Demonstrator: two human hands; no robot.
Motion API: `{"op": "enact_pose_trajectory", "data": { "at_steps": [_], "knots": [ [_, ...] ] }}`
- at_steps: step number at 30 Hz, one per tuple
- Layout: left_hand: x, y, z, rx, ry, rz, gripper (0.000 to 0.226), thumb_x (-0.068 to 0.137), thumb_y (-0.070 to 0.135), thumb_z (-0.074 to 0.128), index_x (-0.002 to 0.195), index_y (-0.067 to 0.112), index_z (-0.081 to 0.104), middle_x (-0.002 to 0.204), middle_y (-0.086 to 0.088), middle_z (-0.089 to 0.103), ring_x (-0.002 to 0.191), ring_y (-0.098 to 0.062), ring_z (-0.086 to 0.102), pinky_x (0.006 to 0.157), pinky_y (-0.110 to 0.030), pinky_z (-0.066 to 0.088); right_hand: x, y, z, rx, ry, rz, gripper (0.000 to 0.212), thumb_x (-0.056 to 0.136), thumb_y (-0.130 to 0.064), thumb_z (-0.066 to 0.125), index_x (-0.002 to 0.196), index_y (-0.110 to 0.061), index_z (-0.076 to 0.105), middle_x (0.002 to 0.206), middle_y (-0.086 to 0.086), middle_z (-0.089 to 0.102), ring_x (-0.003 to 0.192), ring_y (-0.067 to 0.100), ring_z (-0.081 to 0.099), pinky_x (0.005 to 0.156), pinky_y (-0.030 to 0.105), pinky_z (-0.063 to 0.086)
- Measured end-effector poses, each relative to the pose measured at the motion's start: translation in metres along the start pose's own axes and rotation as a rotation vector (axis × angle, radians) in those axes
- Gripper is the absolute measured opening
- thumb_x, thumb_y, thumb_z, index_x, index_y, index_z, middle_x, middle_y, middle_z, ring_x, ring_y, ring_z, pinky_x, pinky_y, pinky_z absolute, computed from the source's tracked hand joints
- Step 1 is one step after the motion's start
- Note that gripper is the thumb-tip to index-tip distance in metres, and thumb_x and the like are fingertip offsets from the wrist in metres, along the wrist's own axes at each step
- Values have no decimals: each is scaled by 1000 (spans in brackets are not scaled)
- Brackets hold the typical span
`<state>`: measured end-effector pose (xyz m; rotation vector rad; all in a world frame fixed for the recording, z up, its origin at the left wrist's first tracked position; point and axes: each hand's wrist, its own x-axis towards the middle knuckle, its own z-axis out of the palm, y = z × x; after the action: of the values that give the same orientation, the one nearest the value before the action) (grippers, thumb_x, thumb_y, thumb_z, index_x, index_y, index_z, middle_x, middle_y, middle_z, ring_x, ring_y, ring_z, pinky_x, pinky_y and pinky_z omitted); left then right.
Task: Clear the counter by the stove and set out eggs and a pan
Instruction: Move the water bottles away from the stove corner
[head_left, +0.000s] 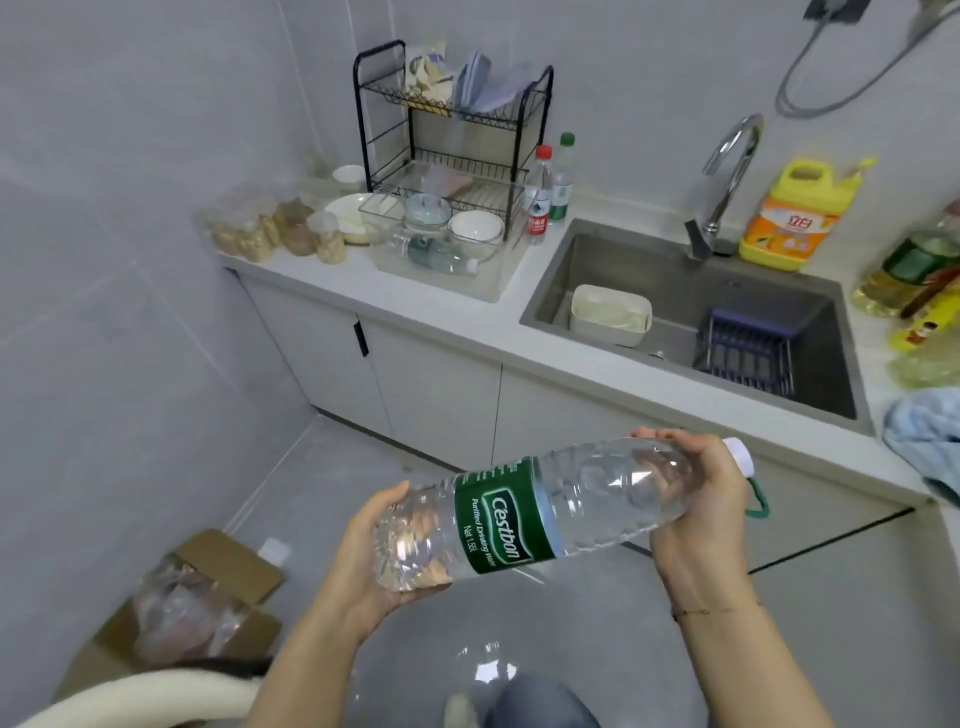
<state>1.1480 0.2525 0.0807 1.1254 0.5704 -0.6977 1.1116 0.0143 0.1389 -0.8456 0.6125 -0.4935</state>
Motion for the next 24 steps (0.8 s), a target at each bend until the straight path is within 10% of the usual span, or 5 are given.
{"op": "enact_pose_trajectory", "data": {
  "at_steps": [6, 14, 24],
  "knots": [
    [60, 65, -1, -74, -18, 23, 26, 80, 34, 60, 88, 10, 66, 70, -11, 69, 60, -27, 67, 74, -41, 51, 70, 26, 65, 26, -33, 48, 31, 84, -4, 46, 59, -13, 62, 66, 3, 67, 65, 16, 64, 61, 19, 54],
    [157, 168, 6, -114, 90, -10, 43, 68, 35, 67, 101, 7, 64, 82, -17, 69, 78, -32, 66, 79, -49, 52, 186, 58, 161, -34, -52, 120, 23, 81, -11, 51, 65, -14, 67, 76, 4, 68, 78, 21, 62, 77, 31, 49],
    [242, 278, -8, -200, 125, -46, 30, 81, 31, 58, 80, 4, 71, 74, -15, 69, 59, -29, 68, 51, -38, 57, 273, 93, 284, -14, -126, 169, 19, 87, -7, 45, 73, -7, 59, 71, 4, 66, 62, 13, 63, 59, 22, 54]
  ]
}}
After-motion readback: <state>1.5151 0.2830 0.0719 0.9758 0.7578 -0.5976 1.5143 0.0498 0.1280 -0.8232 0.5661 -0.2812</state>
